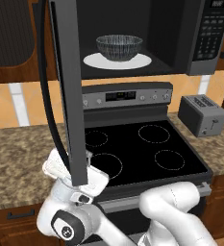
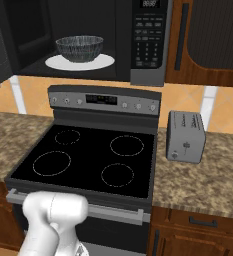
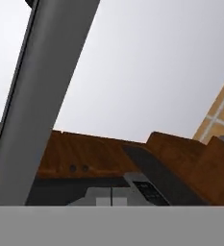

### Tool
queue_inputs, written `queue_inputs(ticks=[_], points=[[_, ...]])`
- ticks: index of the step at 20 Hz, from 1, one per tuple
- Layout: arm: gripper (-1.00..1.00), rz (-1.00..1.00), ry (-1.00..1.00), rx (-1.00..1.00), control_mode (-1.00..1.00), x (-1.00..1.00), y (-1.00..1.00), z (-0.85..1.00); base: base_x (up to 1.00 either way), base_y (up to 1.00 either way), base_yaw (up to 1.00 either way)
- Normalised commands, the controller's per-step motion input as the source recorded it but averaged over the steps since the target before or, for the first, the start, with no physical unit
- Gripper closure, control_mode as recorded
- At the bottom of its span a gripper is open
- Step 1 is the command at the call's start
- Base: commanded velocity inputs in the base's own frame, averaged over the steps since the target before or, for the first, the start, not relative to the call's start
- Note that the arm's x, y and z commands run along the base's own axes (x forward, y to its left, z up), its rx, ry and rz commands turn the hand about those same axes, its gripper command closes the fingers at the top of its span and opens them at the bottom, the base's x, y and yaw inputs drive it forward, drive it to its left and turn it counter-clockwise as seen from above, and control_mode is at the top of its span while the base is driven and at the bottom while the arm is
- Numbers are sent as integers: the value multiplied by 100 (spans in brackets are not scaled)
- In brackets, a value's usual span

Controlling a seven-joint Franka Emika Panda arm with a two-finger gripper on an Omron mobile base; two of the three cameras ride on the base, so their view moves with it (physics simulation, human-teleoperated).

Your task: Open the microwave, place the bowl with waffle inside the microwave, then close the microwave door and turn it on.

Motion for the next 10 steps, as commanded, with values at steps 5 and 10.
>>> queue_inputs(ticks=[5, 10], points=[[100, 0, -49, 0, -100, -22, 61, 33, 0, 0, 0], [100, 0, -48, 4, -100, -1, 13, 27, 0, 0, 0]])
